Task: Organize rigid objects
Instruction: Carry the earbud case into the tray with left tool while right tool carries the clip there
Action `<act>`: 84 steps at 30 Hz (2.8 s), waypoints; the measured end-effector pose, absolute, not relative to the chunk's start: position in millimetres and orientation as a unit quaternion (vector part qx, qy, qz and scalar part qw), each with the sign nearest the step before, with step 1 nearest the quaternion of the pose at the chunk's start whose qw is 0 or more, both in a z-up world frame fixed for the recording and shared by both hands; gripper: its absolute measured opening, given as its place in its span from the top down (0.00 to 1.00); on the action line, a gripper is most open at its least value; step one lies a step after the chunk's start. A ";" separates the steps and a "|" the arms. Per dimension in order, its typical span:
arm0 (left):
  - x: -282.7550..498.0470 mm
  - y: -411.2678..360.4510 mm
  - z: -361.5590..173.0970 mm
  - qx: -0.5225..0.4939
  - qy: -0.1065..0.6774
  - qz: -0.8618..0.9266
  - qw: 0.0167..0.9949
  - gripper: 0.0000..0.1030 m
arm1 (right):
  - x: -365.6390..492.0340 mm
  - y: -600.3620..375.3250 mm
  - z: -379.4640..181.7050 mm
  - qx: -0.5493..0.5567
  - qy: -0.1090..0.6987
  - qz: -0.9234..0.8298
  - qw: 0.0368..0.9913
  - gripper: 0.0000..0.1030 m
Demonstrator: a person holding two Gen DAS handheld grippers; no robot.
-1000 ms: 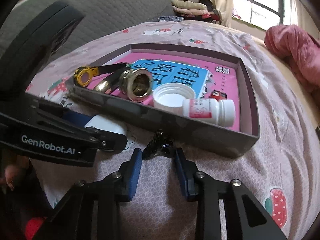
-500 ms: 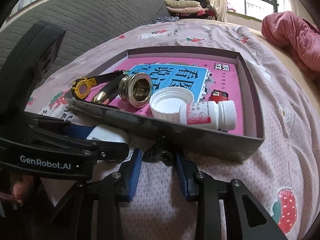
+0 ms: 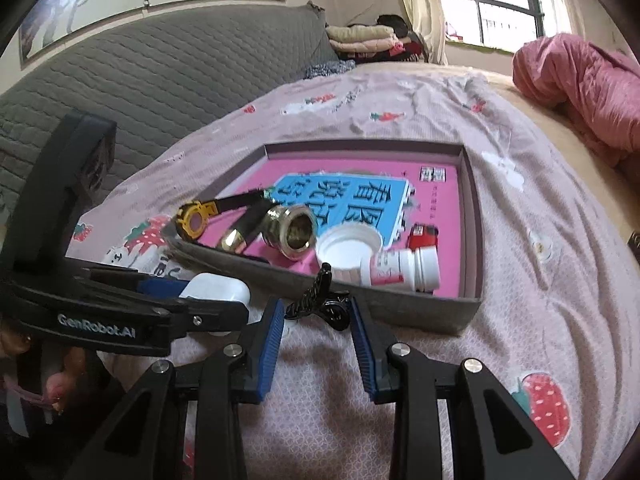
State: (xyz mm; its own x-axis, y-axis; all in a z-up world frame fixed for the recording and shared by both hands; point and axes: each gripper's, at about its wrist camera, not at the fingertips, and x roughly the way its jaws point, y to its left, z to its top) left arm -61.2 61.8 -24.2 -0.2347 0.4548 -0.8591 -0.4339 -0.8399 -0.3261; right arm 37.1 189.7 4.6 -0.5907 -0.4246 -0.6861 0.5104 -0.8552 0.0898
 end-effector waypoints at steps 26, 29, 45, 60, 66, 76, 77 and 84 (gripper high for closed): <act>-98.5 24.0 6.1 -0.469 -0.034 0.852 0.229 0.39 | 18.4 157.9 21.3 0.347 0.094 -0.906 0.225 0.67; -100.9 21.3 3.7 -0.466 -0.037 0.856 0.222 0.39 | 13.9 157.8 18.6 0.353 0.093 -0.906 0.216 0.67; -109.9 29.4 -11.2 -0.470 -0.021 0.856 0.214 0.39 | 1.2 142.3 -1.9 0.386 0.117 -0.891 0.211 0.67; -117.0 35.5 -19.8 -0.489 -0.017 0.845 0.215 0.39 | -6.6 136.5 -4.5 0.403 0.121 -0.882 0.212 0.66; -118.3 35.6 -19.9 -0.493 -0.017 0.842 0.216 0.39 | -8.4 138.6 -4.6 0.410 0.110 -0.881 0.211 0.66; -118.9 36.0 -20.2 -0.496 -0.014 0.841 0.213 0.39 | -4.4 138.3 0.2 0.404 0.105 -0.882 0.217 0.66; -119.1 36.3 -20.3 -0.496 -0.013 0.842 0.213 0.39 | -3.8 139.1 1.6 0.402 0.103 -0.884 0.217 0.66; -119.6 36.6 -21.4 -0.497 -0.012 0.841 0.212 0.39 | -1.6 147.0 7.8 0.399 0.087 -0.887 0.214 0.63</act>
State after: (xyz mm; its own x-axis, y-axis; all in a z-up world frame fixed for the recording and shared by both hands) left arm -119.6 36.6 -21.4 -0.4156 0.3676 -0.8320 -0.3442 -0.9102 -0.2302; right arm -1.6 147.0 7.8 -0.5905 -0.3100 -0.7451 0.4495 -0.8931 0.0153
